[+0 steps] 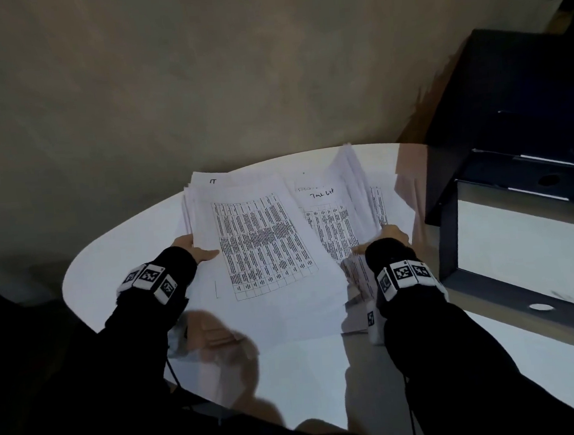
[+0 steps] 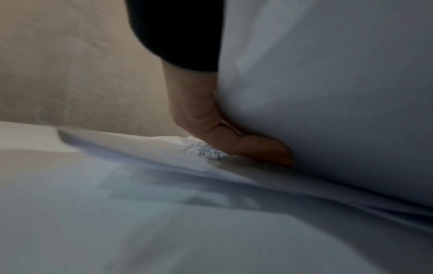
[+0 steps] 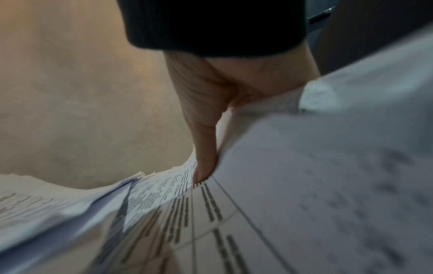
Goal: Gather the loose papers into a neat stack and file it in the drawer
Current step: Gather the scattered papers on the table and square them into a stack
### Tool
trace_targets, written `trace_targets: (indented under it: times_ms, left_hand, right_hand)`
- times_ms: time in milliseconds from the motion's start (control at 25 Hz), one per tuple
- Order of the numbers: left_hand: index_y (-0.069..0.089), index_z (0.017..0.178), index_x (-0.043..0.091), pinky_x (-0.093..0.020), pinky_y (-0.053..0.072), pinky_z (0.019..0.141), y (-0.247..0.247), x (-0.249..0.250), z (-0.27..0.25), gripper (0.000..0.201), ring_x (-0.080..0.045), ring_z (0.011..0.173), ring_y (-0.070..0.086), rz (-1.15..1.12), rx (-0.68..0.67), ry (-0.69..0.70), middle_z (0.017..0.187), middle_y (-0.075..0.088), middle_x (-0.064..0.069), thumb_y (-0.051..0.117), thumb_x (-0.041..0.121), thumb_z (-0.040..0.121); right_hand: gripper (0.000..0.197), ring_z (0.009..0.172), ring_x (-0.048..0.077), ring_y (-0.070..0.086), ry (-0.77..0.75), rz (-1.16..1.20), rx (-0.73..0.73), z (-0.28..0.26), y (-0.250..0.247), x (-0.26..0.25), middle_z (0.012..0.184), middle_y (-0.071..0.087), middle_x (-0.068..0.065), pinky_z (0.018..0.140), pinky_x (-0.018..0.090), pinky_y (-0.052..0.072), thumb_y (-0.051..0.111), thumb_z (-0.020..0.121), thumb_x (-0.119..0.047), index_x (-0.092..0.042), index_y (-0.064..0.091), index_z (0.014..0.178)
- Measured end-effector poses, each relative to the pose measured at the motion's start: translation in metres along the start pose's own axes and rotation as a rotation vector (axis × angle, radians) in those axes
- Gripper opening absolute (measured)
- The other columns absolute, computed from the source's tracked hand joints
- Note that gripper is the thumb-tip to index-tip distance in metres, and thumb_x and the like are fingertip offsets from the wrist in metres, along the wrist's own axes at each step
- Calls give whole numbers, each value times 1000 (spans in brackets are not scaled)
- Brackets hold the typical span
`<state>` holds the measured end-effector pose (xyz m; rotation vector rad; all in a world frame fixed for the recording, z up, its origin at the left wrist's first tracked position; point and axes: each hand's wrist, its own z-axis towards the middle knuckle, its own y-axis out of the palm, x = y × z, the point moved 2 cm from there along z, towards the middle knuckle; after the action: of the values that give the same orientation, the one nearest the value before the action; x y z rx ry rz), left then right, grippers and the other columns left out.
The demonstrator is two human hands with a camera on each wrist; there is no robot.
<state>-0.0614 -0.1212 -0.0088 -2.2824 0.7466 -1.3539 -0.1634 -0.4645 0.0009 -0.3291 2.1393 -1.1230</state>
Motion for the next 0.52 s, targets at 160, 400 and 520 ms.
trace_targets:
  times_ms: [160,400,520]
  left_hand:
    - [50,135,-5,-44,41,107,5,-4,4,59,-36,125,54,24,-31,18,136,55,-21,72,6,81]
    - [50,134,-7,-42,41,105,13,-6,8,52,-36,125,54,20,-12,40,136,55,-23,66,10,88]
    - [43,139,-6,-41,36,109,15,-1,6,57,-36,127,50,-20,14,-2,141,49,-24,52,31,96]
  right_hand:
    - [26,109,41,59,-110,73,288,-29,-52,-25,117,63,22,93,44,49,51,93,-12,-5,62,115]
    - [35,112,32,61,-290,607,780,-67,-136,-60,122,65,17,92,32,46,44,96,-20,-14,57,128]
    - [32,105,35,62,-322,576,586,-63,-104,-67,115,67,21,82,31,45,45,97,-23,-6,62,118]
